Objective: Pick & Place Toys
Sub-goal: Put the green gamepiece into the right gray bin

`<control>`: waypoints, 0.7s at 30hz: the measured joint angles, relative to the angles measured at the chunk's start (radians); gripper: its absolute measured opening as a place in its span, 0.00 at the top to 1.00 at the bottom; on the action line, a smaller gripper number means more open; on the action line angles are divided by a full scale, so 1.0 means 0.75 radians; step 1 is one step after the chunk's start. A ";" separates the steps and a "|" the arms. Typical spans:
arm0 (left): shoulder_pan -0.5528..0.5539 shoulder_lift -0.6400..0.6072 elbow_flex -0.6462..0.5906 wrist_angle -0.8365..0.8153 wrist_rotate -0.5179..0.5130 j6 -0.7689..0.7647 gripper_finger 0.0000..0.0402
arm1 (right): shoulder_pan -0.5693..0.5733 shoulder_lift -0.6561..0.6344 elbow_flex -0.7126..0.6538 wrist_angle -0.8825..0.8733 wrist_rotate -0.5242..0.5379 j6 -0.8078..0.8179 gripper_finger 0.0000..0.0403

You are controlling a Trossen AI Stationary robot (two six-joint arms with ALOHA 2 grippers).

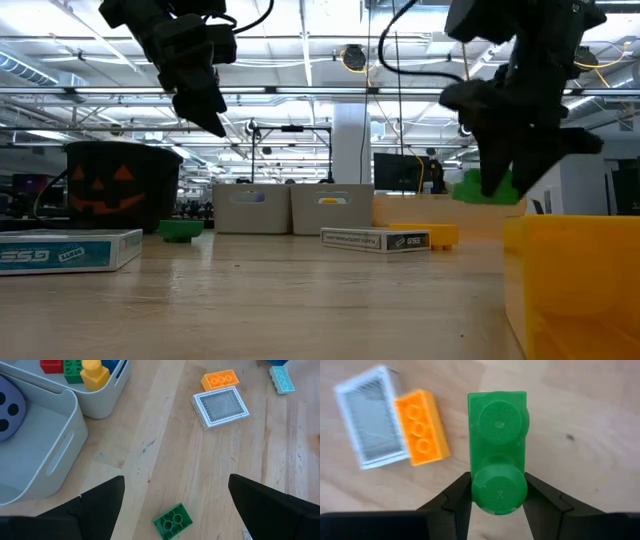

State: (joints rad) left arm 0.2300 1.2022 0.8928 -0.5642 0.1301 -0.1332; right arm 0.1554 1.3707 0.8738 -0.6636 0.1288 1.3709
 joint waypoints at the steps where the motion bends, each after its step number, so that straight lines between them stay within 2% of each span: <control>1: 0.003 0.000 0.000 0.001 0.000 0.000 0.10 | -0.010 -0.027 0.000 0.014 0.000 -0.032 0.66; 7: 0.017 0.000 0.000 0.036 0.001 0.000 0.10 | -0.083 -0.161 0.000 0.132 0.001 -0.194 0.66; 11: 0.020 0.000 0.006 0.071 0.018 0.020 0.10 | -0.134 -0.190 0.032 0.218 0.002 -0.322 0.67; 17: 0.032 0.000 0.072 0.071 0.033 0.063 0.10 | -0.218 -0.167 0.213 0.257 0.006 -0.585 0.67; 21: 0.068 0.000 0.144 0.063 0.100 0.070 0.10 | -0.275 -0.142 0.382 0.177 0.007 -0.765 0.67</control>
State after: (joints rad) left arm 0.2807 1.2022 1.0008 -0.5170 0.2049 -0.0805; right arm -0.0511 1.2642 1.1606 -0.5311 0.1337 0.7975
